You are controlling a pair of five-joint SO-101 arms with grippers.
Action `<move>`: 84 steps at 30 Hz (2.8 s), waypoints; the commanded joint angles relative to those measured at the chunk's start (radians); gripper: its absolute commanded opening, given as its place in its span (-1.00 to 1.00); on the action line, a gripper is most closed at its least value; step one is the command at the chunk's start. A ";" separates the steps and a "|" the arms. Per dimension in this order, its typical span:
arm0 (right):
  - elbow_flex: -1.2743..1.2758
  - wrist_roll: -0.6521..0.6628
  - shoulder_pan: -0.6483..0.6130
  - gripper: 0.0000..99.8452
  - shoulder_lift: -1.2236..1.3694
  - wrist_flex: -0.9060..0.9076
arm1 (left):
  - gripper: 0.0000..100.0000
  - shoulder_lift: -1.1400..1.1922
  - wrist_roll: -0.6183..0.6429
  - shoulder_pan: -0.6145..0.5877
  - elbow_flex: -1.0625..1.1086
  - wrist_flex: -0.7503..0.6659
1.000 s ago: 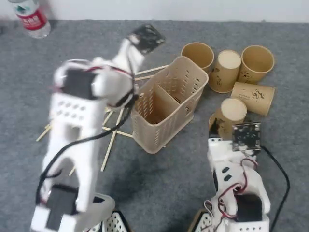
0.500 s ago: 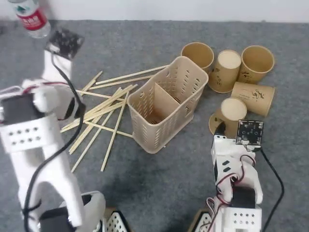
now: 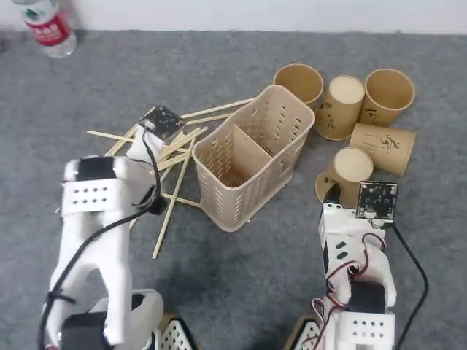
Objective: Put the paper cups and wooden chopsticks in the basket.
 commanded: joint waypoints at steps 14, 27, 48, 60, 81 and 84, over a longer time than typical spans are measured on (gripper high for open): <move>-0.008 -0.011 0.012 -0.36 -0.015 -0.021 | -0.61 -0.018 0.229 0.120 0.352 -0.551; -0.009 -0.011 0.016 -0.36 -0.015 -0.015 | -0.61 0.094 0.273 0.087 0.297 -0.520; -0.008 -0.011 0.018 -0.36 -0.015 -0.021 | -0.98 0.368 0.160 0.094 0.061 -0.316; -0.008 -0.011 0.018 -0.36 -0.015 -0.021 | -0.98 0.152 0.230 0.049 -0.045 -0.227; -0.005 -0.011 0.012 -0.36 -0.015 -0.018 | -0.98 -0.865 0.721 0.377 -0.119 -0.416; -0.005 -0.011 0.012 -0.36 -0.015 -0.021 | -0.98 -0.810 0.718 0.417 -0.120 -0.592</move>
